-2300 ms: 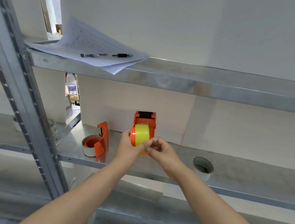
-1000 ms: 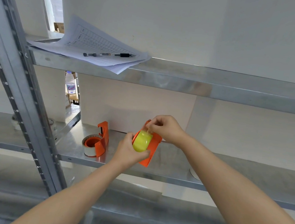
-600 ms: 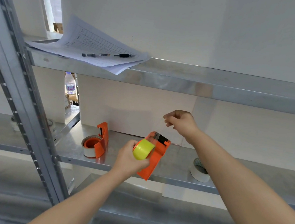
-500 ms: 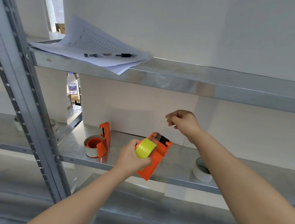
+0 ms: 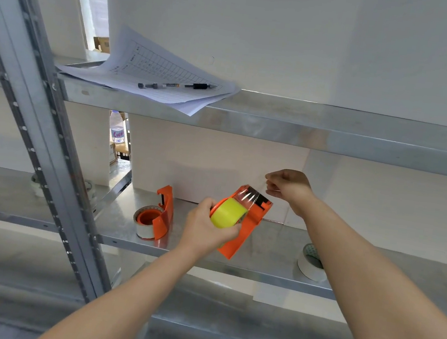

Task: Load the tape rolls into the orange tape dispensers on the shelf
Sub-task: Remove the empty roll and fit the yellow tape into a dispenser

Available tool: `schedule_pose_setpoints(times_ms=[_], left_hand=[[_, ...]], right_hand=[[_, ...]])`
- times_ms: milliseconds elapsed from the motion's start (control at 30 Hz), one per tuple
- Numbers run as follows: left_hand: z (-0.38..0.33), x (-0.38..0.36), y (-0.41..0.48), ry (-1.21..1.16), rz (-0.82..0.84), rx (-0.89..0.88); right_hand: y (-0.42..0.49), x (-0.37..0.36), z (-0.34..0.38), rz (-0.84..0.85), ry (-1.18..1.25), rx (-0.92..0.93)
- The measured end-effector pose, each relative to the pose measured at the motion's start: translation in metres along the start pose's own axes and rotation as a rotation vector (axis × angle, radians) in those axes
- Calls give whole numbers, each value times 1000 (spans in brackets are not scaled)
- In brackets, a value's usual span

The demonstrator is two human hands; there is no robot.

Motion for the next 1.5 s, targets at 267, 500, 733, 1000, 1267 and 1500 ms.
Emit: schedule_pose_setpoints(times_ms=[267,500,733,1000,1267,1500], left_hand=[[2,4,-10,-60,-52,-54],[4,1,-14,-95,-79,-134],[-1,1,-14,-162,-90,-110],[5,2,-8,-307,-51,-31],[28,-1,14,-658,-115,192],[40,-24,24,-982,-149,379]], right_hand=[[1,14,-5,14,-12,-126],[-12,0,-44,276,282,-516],[-15,-6,-58,371,528,-518],[-24,-23,-62,449,503,-414],[-55,-56,-80,471,653,-290],[-61,-78,-68,336,736,-234]])
Point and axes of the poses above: each hand's wrist, its own y-axis towards the middle knuckle, its own x-axis out of the back of the hand, z = x × y, the point moved 2 cm from there along y, towards the middle knuckle, and after that the axes turned 8 degrees about z, right-handed, at the moved point
